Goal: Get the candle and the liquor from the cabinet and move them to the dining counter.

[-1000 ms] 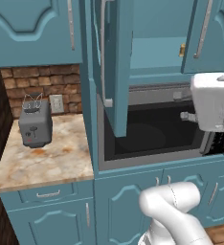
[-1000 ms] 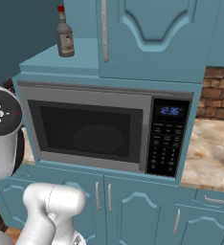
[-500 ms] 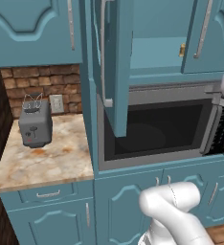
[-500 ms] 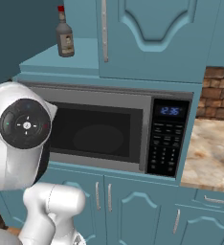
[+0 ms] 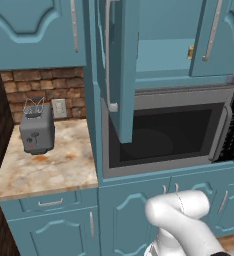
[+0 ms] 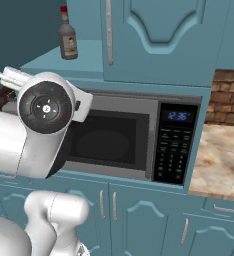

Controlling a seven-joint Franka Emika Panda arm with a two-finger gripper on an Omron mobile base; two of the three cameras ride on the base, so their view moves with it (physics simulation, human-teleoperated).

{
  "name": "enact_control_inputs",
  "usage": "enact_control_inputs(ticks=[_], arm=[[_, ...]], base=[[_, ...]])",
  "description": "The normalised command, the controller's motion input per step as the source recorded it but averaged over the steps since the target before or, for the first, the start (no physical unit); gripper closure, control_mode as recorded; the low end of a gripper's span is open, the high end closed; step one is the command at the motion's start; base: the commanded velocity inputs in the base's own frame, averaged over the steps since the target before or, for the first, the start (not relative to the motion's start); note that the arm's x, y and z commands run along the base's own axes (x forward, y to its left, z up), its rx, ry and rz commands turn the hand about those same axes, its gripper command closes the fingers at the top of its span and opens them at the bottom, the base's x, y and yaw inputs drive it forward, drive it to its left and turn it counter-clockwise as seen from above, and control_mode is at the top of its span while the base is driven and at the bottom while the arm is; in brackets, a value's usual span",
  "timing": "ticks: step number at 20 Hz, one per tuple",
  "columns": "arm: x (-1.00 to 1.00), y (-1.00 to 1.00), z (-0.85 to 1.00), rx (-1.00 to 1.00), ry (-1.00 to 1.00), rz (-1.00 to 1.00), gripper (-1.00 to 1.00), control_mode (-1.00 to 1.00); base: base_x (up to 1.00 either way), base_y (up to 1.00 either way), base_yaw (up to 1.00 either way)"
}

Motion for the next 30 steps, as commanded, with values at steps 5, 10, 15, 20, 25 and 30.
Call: enact_control_inputs(ticks=[5, 10, 15, 20, 25, 30], arm=[[0.52, -0.62, 0.09, -0.03, 0.00, -0.22, -1.00, -1.00], [0.57, -0.24, 0.21, -0.01, 0.00, -0.12, -1.00, -1.00], [0.64, 0.01, 0.11, -0.03, 0.00, -0.03, -1.00, -1.00], [0.62, 0.00, 0.20, -0.04, 0.00, -0.01, -1.00, -1.00], [0.50, 0.00, 0.22, -0.06, 0.00, 0.00, -1.00, -1.00], [0.42, -0.07, 0.19, -0.09, 0.00, 0.00, -1.00, -1.00]], base=[[0.00, 0.00, 0.00], [0.00, 0.00, 0.00], [0.00, 0.00, 0.00], [0.00, 0.00, 0.00], [0.00, 0.00, 0.00], [0.00, 0.00, 0.00]])
